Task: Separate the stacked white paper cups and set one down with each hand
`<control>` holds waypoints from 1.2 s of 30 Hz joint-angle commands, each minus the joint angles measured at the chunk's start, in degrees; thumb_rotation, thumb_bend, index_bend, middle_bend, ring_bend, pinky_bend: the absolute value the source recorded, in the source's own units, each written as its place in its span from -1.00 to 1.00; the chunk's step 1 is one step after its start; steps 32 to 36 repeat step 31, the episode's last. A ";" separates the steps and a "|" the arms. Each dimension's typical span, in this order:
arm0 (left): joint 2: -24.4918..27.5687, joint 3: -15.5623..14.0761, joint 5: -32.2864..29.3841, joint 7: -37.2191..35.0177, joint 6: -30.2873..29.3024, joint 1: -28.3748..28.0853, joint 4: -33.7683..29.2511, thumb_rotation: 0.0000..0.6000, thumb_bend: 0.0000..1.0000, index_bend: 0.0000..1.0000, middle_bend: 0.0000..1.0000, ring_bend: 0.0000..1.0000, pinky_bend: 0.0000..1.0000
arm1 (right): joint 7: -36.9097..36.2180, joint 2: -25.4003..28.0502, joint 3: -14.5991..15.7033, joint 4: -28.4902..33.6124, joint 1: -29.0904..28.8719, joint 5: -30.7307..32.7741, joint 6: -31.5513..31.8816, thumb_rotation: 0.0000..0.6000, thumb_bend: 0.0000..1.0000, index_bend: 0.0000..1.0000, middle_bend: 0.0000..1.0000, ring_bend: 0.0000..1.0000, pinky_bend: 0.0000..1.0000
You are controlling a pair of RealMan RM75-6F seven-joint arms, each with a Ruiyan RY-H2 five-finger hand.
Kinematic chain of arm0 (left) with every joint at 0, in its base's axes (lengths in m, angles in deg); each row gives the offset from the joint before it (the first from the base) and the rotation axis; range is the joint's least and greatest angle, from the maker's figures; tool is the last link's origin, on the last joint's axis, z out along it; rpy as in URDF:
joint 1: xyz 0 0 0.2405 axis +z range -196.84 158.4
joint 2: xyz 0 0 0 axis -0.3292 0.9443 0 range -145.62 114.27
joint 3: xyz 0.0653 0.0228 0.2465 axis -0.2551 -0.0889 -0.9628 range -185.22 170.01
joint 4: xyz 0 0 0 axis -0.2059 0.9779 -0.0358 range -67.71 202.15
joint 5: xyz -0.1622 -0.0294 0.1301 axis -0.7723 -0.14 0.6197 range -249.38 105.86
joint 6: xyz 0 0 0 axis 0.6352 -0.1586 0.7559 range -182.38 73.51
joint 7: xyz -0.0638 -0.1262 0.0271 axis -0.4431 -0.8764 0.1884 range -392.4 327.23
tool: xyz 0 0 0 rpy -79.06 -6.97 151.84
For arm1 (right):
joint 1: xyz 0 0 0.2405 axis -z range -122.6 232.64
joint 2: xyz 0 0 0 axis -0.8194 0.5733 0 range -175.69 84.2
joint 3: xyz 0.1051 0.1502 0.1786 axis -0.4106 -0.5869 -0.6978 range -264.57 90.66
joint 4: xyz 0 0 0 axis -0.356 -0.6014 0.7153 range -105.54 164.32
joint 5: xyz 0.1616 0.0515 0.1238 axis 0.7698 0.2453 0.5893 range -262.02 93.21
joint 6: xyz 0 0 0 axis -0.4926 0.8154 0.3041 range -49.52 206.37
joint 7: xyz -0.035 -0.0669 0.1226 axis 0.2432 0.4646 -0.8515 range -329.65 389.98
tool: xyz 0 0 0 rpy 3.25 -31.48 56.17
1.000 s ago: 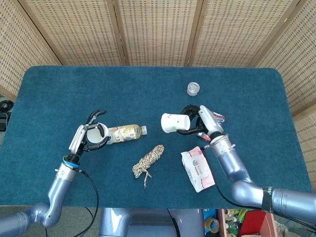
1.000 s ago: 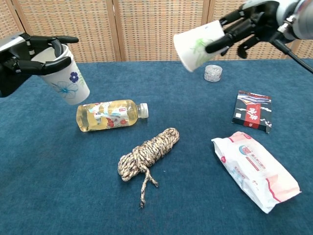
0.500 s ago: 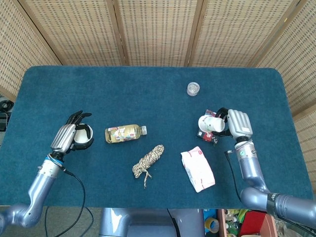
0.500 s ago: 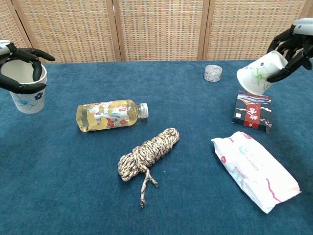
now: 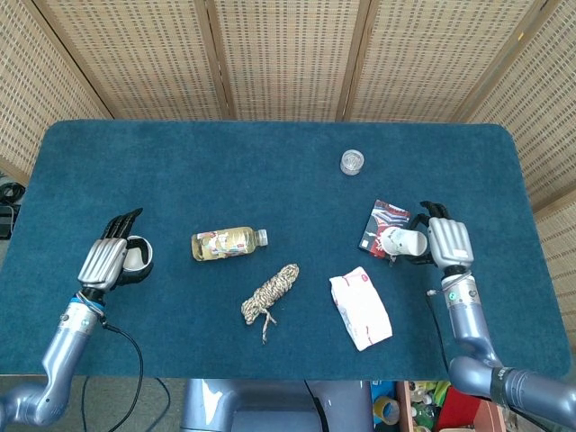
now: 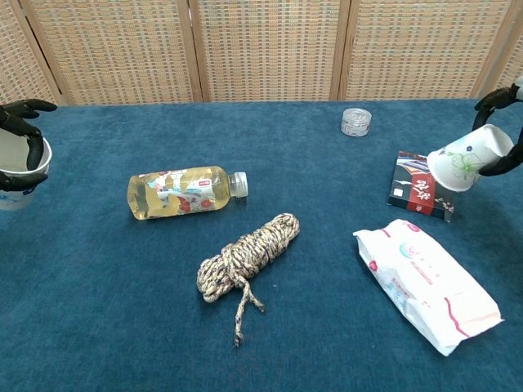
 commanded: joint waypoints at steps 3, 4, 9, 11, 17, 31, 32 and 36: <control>-1.34 -0.19 -0.04 1.89 -2.04 1.29 0.61 1.00 -0.46 -0.99 -1.00 -1.00 -1.00 | -1.22 -0.46 0.06 -0.74 2.27 -3.28 0.33 1.00 -0.65 -0.42 -1.00 -1.00 -0.51; -1.36 -0.09 0.03 1.98 -2.62 1.62 0.48 1.00 -0.49 -1.00 -1.00 -1.00 -1.00 | -1.36 -0.30 -0.06 -0.40 2.75 -3.98 0.69 1.00 -0.68 -0.46 -1.00 -1.00 -0.55; 0.01 0.31 0.35 1.16 -4.16 2.89 -1.29 1.00 -0.63 -1.00 -1.00 -1.00 -1.00 | -0.69 0.84 -0.43 2.11 4.50 -6.71 2.73 1.00 -0.76 -0.51 -1.00 -1.00 -0.60; 1.40 -0.18 1.18 1.20 -4.99 3.72 -2.82 1.00 -0.63 -1.00 -1.00 -1.00 -1.00 | 0.13 1.81 0.08 4.03 5.63 -8.89 4.54 1.00 -0.76 -0.51 -1.00 -1.00 -0.61; 3.84 -3.11 5.94 4.08 -10.22 7.11 -6.44 1.00 -0.63 -1.00 -1.00 -1.00 -1.00 | 0.77 2.96 2.55 7.39 9.77 -16.55 10.97 1.00 -0.77 -0.51 -1.00 -1.00 -0.67; 5.72 -11.08 19.29 10.43 -24.85 17.83 -4.48 1.00 -0.63 -1.00 -1.00 -1.00 -1.00 | 1.22 6.10 9.94 7.59 21.78 -33.58 24.78 1.00 -0.78 -0.59 -1.00 -1.00 -0.76; 5.72 -11.08 19.29 10.43 -24.85 17.83 -4.48 1.00 -0.63 -1.00 -1.00 -1.00 -1.00 | 1.22 6.10 9.94 7.59 21.78 -33.58 24.78 1.00 -0.78 -0.59 -1.00 -1.00 -0.76; 5.72 -11.08 19.29 10.43 -24.85 17.83 -4.48 1.00 -0.63 -1.00 -1.00 -1.00 -1.00 | 1.22 6.10 9.94 7.59 21.78 -33.58 24.78 1.00 -0.78 -0.59 -1.00 -1.00 -0.76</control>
